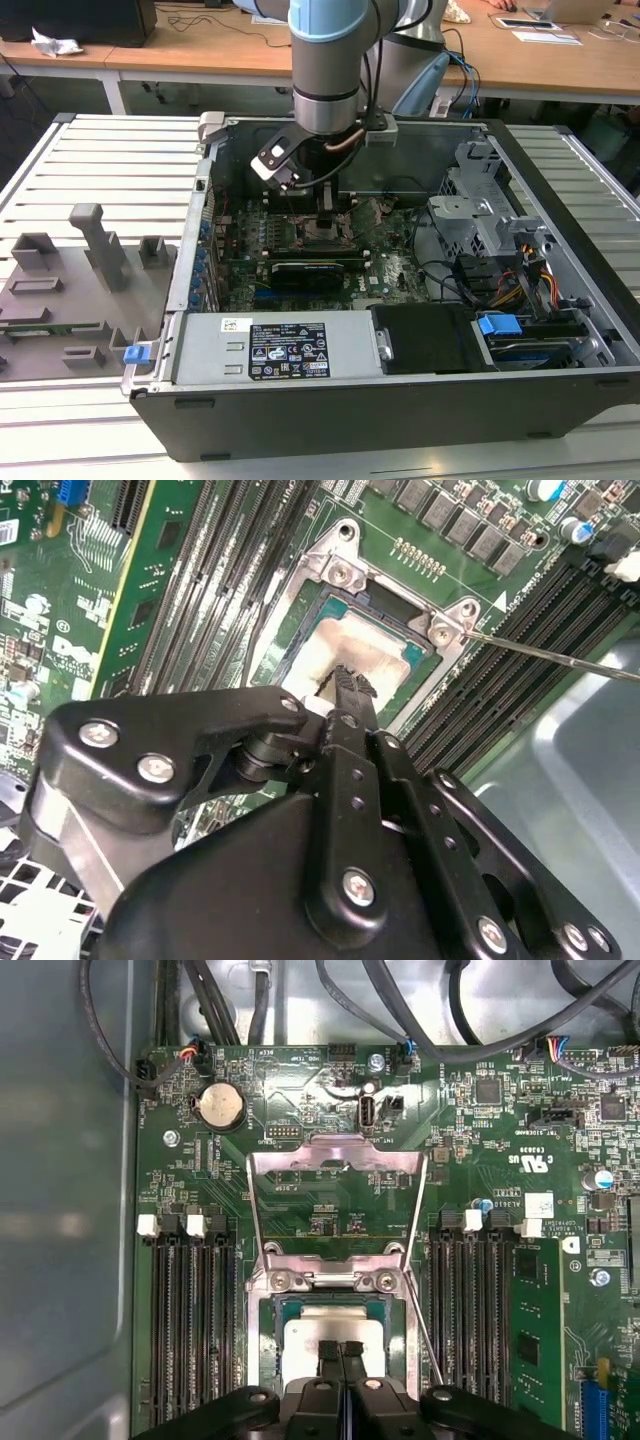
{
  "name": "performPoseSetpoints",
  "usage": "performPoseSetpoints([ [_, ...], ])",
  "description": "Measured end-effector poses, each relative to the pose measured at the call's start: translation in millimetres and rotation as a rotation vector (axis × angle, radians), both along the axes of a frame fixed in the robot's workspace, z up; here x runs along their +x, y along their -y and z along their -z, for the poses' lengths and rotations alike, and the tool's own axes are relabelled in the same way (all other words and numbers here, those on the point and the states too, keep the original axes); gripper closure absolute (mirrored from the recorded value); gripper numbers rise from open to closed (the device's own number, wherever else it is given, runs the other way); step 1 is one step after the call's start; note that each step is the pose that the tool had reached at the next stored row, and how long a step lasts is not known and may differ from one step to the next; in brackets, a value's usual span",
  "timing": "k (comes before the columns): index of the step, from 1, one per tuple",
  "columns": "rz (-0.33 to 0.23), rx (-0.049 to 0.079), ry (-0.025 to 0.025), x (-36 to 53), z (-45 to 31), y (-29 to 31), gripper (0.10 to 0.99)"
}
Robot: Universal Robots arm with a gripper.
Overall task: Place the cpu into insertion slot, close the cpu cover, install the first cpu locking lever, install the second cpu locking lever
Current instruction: 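Place the cpu into insertion slot, then close the cpu cover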
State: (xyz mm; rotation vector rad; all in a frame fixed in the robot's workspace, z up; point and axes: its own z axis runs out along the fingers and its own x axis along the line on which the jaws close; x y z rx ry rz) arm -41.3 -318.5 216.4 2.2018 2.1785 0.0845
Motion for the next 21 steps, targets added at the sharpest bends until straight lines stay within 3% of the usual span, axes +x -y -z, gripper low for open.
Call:
performPoseSetpoints([
  [21,0.0,0.001,0.0002,0.0,-12.7,-0.2,0.98],
])
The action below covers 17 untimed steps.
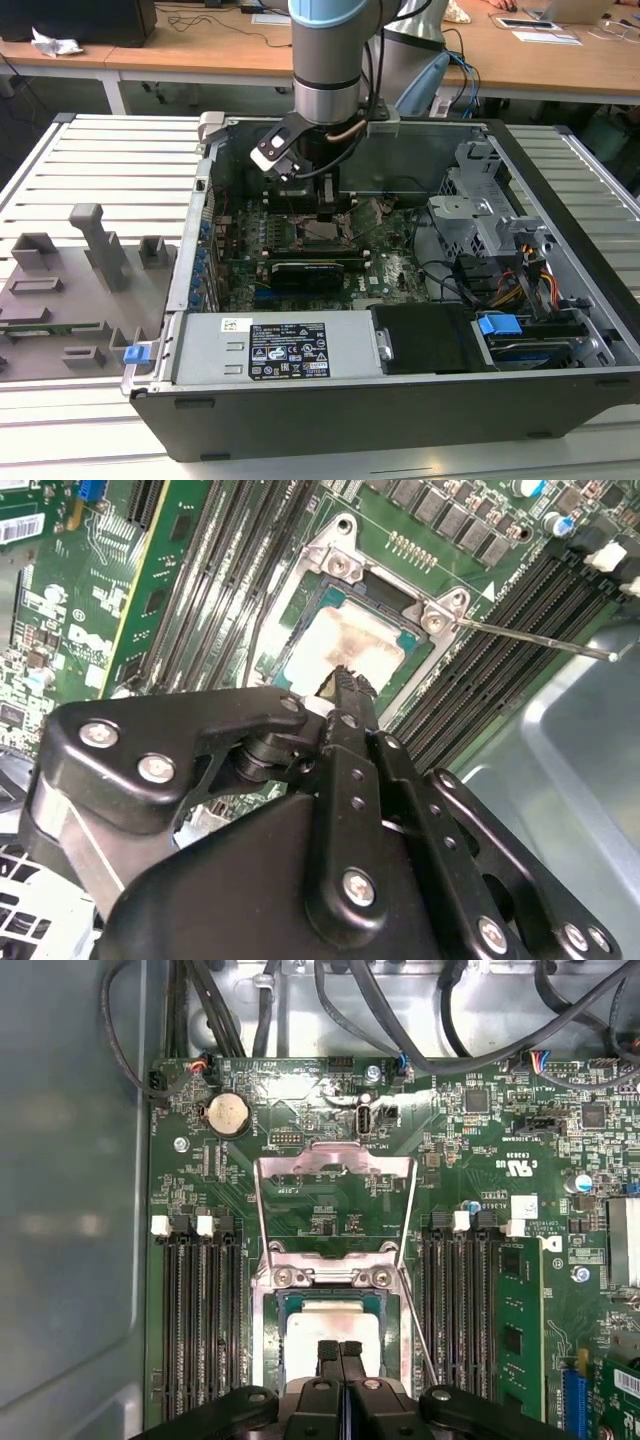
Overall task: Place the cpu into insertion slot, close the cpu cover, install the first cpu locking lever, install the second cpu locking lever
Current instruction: 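Close the cpu cover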
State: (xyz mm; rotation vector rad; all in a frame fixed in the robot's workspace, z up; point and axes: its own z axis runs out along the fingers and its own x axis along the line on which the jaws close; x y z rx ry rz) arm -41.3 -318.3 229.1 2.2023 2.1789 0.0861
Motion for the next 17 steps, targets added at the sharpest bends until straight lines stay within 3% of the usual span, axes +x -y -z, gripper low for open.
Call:
performPoseSetpoints([
  [7,0.0,0.0,-0.0001,-0.1,-11.1,-0.4,0.98],
  [17,0.0,0.0,-0.0001,0.0,-18.2,-0.7,0.98],
])
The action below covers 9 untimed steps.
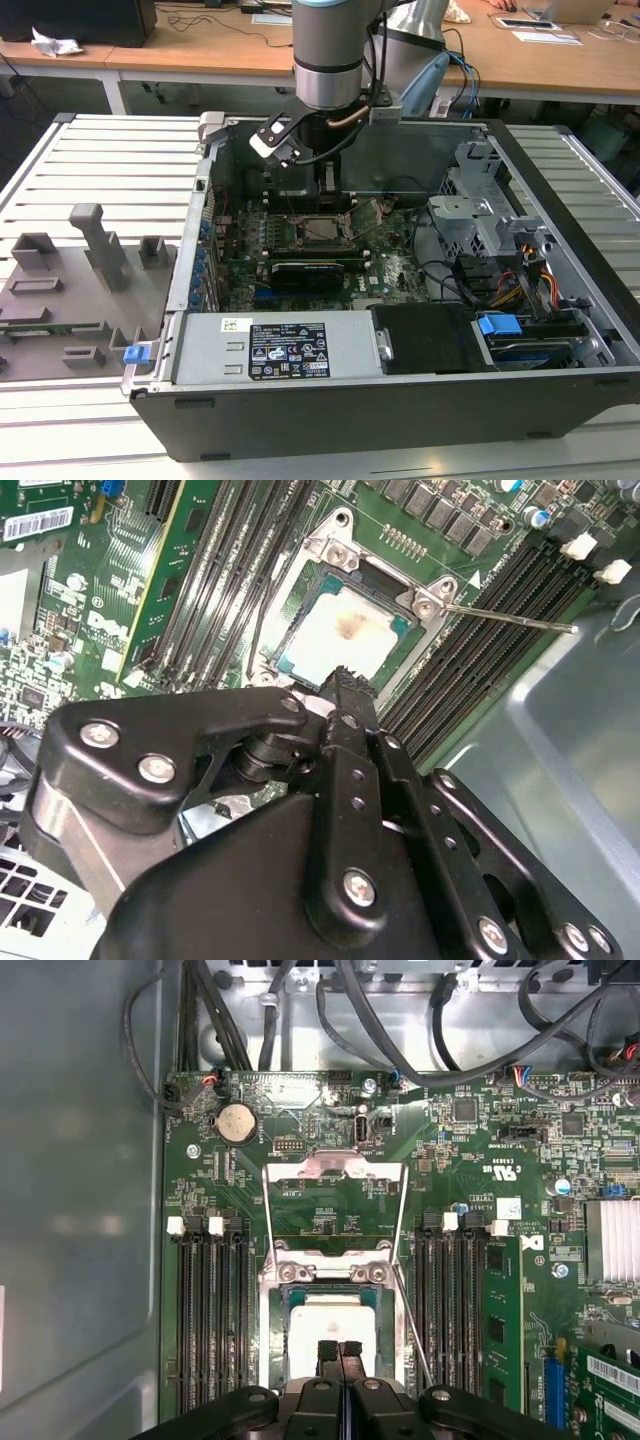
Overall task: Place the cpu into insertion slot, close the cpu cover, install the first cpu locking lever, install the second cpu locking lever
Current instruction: 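Close the cpu cover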
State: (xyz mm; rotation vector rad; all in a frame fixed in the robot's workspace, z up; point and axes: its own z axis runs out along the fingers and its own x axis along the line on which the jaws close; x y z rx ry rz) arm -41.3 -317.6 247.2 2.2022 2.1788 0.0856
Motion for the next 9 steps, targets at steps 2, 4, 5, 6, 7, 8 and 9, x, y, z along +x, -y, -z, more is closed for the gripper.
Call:
performPoseSetpoints([
  [2,0.0,0.0,0.0,0.0,-3.1,-0.1,0.98],
  [4,0.0,0.0,0.0,0.0,-6.6,-0.2,0.98],
  [5,0.0,0.0,0.0,0.7,-6.6,-0.3,0.98],
  [6,0.0,0.0,0.0,4.2,-6.7,-0.3,0.98],
  [7,0.0,0.0,-0.0001,8.0,-6.7,-0.2,0.98],
  [8,0.0,0.0,-0.0001,9.5,-6.9,-0.2,0.98],
  [9,0.0,0.0,-0.0001,10.3,-8.0,-0.4,0.98],
])
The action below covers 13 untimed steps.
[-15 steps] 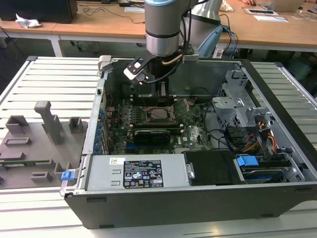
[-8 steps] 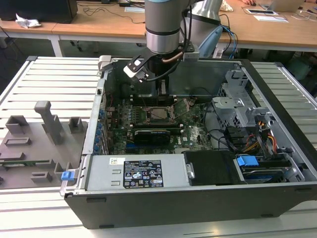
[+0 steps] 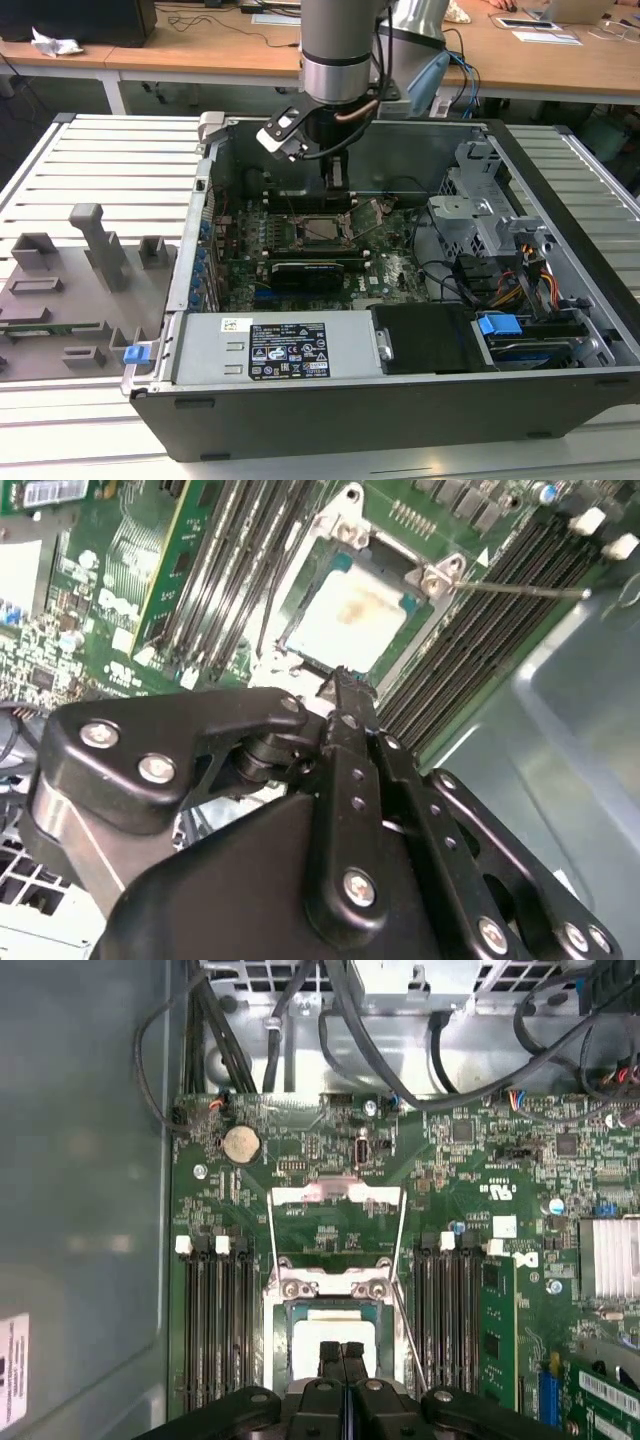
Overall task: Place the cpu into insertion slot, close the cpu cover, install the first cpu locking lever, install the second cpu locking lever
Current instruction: 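Close the cpu cover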
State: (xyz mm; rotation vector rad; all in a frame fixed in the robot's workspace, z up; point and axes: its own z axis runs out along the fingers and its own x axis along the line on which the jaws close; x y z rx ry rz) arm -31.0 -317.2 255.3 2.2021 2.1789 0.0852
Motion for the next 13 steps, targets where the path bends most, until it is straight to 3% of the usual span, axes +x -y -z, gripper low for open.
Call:
performPoseSetpoints([
  [2,0.0,-0.002,0.0,0.0,-11.5,-3.3,0.98],
  [4,0.0,-0.003,0.0001,0.1,-15.6,-3.9,0.98],
  [13,0.0,-0.003,0.0001,9.2,-16.9,-4.6,0.98],
])
